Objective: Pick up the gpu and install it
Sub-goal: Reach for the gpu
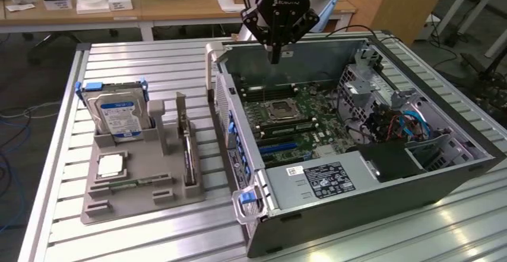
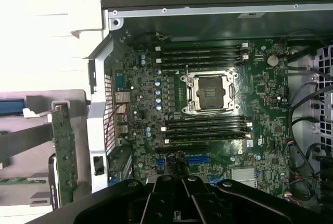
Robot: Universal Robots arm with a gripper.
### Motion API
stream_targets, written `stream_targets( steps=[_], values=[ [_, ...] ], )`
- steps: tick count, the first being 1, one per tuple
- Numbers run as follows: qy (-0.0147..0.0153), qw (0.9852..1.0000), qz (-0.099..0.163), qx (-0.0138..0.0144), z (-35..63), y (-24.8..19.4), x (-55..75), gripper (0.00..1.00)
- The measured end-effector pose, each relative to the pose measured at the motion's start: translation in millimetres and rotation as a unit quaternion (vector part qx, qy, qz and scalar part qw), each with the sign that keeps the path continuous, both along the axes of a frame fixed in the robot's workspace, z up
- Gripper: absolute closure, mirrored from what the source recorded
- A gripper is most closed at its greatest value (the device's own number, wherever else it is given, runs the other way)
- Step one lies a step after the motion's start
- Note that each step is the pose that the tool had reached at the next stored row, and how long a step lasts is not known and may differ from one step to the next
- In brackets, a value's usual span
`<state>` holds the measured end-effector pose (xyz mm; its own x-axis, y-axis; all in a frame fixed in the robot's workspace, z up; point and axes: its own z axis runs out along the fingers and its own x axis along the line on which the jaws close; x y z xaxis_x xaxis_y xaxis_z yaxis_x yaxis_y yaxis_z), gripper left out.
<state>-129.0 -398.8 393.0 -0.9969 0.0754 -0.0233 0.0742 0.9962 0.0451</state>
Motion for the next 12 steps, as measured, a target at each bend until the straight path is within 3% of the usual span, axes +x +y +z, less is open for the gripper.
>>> stream_targets(
  steps=[12],
  values=[
    [0.0000,1.0000,0.000,0.0000,-0.6,0.1,-16.9,0.89]
  ],
)
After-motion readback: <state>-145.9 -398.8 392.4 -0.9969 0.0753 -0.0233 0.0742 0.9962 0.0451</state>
